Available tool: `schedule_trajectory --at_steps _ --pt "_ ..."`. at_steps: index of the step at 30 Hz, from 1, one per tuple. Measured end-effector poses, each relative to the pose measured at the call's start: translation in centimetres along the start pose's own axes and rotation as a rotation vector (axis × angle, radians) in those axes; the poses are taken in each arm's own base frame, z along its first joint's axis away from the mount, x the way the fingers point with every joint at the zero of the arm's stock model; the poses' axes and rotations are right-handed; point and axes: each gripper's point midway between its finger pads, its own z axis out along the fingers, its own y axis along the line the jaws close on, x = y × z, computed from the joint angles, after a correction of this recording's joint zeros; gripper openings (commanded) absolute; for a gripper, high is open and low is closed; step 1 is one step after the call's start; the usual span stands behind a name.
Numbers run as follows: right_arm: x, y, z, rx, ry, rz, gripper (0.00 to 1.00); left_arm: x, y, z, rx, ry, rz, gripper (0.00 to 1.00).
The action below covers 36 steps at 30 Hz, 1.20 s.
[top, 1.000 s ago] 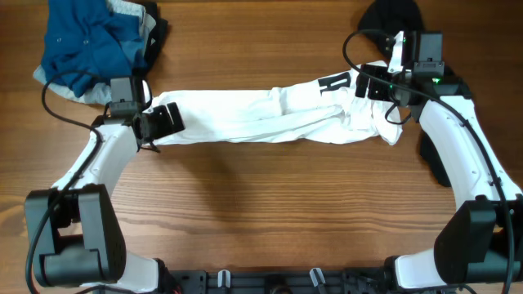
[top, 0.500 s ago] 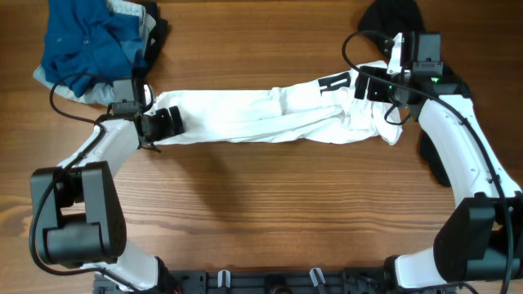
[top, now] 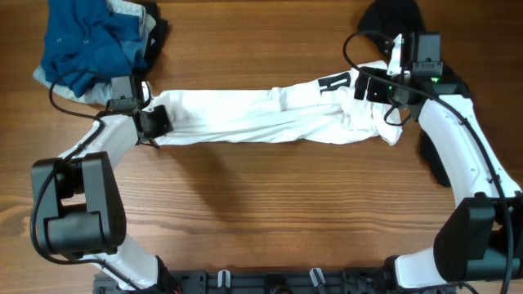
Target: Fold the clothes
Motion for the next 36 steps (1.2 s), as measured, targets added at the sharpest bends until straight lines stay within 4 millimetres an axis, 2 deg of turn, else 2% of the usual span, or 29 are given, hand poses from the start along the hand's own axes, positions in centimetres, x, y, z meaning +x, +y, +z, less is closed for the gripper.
schedule_trajectory --at_steps 2,5,8,10,15,17,24,28,34,36 --pt "0.1 0.1 0.0 -0.007 0.004 0.006 0.91 0.4 0.2 -0.2 0.001 0.029 -0.018 0.04" --pt "0.2 0.4 0.0 -0.021 0.009 0.016 0.89 1.9 1.0 -1.1 -0.013 0.120 -0.057 0.04" --pt "0.7 0.5 0.2 -0.033 0.022 0.030 0.89 3.1 2.0 -2.7 -0.037 0.202 -0.101 0.04" --pt "1.0 0.6 0.4 -0.041 0.034 0.037 0.89 2.6 2.3 -4.0 -0.046 0.206 -0.116 0.04" --pt "1.9 0.8 1.4 -0.057 0.073 0.049 0.89 -0.3 2.3 -8.0 -0.062 0.133 -0.113 0.04" --pt "2.1 0.9 1.7 -0.063 0.082 0.050 0.89 -0.9 2.3 -9.0 -0.064 0.119 -0.104 0.04" --pt "2.2 1.3 1.8 -0.084 0.088 0.051 0.89 -1.4 1.6 -9.6 -0.057 0.111 -0.063 0.04" --pt "2.2 1.3 1.8 -0.085 0.089 0.058 0.89 -2.1 -1.8 -9.3 -0.002 0.072 0.014 0.04" --pt "2.3 1.3 1.9 -0.085 0.092 0.066 0.89 -2.5 -12.1 -9.4 0.184 -0.029 0.174 0.04" --pt "2.3 1.3 1.9 -0.085 0.092 0.066 0.89 -2.3 -14.9 -9.7 0.240 -0.053 0.208 0.04"
